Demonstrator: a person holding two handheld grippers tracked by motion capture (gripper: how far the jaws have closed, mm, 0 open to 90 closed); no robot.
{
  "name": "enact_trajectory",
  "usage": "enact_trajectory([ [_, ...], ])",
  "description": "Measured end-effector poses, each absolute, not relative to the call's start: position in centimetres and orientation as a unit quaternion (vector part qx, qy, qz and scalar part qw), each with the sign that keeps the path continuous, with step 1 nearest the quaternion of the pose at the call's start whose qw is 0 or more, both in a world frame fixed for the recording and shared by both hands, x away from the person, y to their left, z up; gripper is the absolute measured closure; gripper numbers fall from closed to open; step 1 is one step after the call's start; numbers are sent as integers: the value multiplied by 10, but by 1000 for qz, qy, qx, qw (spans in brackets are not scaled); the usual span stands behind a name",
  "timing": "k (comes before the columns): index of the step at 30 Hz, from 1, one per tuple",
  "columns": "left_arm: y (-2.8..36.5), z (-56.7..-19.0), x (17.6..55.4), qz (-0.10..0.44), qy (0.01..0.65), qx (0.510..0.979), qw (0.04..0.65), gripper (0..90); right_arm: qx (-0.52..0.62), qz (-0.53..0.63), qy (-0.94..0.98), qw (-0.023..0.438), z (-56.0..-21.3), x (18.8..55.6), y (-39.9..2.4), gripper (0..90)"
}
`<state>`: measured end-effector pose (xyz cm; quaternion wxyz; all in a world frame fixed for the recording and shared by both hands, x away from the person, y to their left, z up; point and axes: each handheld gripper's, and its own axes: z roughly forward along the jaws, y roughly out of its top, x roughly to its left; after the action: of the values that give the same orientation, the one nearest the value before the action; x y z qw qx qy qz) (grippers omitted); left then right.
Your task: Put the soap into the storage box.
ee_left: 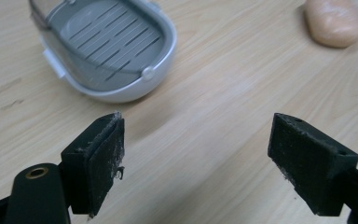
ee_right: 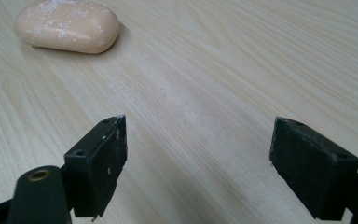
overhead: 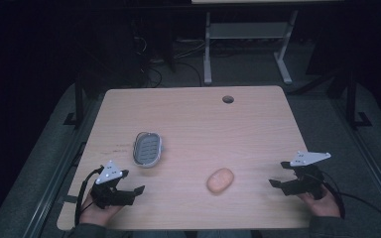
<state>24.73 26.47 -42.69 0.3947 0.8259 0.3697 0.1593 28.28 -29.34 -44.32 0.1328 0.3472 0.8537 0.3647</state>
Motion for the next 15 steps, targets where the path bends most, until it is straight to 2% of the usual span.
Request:
enact_trajectory([
  [15, 230, -412, 250, 139, 328, 852, 383, 184, 346, 365, 853, 137, -441, 281, -292, 182],
])
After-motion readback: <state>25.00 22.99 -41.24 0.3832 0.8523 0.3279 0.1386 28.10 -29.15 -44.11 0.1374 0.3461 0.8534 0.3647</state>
